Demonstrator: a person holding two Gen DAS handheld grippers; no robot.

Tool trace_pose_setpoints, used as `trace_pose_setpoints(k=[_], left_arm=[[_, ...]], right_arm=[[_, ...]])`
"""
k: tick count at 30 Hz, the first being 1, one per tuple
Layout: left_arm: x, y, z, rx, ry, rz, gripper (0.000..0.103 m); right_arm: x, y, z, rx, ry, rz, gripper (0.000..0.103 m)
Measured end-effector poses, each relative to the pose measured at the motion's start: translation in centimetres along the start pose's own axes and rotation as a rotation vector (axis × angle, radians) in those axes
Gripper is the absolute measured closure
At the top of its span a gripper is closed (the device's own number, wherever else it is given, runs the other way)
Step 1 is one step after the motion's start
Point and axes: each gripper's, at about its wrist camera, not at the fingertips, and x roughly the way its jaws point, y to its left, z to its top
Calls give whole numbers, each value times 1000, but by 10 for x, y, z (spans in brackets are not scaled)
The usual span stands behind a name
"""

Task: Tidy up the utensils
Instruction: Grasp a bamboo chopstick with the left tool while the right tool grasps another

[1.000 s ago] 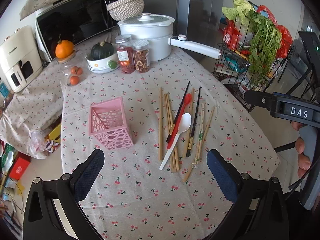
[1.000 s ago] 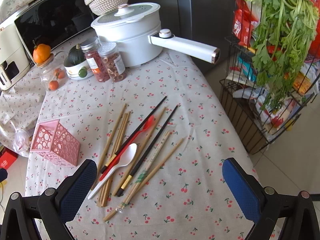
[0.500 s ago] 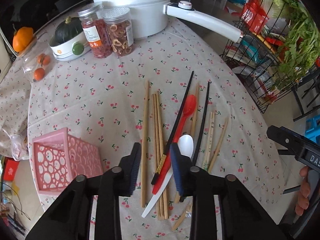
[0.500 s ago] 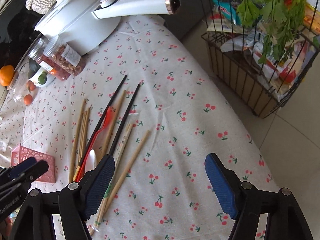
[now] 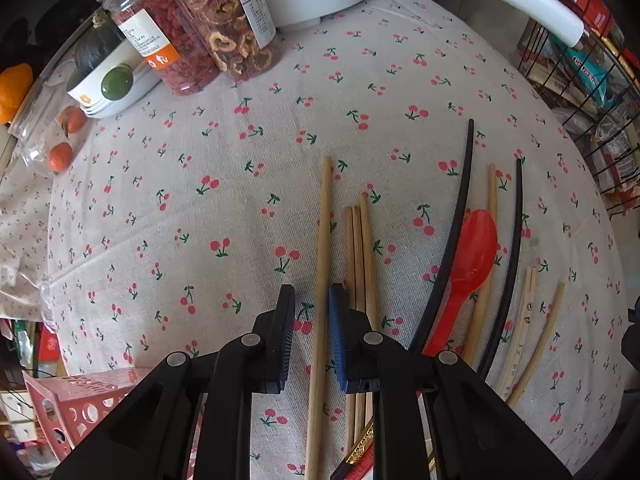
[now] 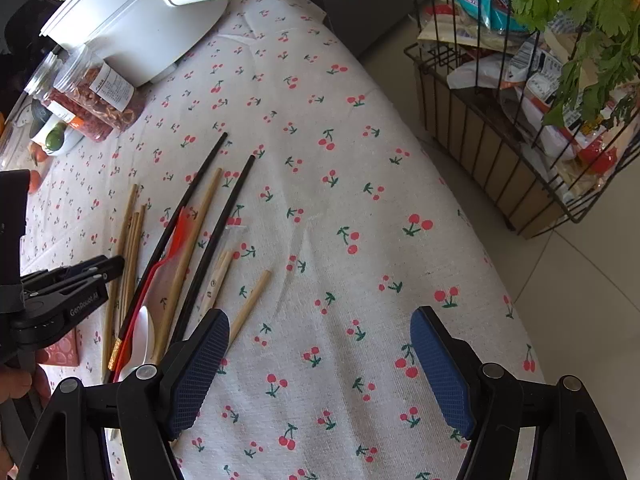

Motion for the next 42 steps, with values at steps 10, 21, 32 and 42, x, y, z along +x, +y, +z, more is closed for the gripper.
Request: trace_pose_setpoints(k=[10,21,32,42], left_arm=[[-40,10,-31,29,-110,-78,96],[-150,39,-118,50,-335,-207,96],[-173,86,-187,-61,-483,-302,96],[-179,106,-207,-90,-513,-324,96]], right_arm=[[27,22,-9,-81,97,-32,23],[55,47,-10,-65,111,-78,22],[62,95,-25,-181,62,-223,62],[53,78,-32,-149,46,-47,98]])
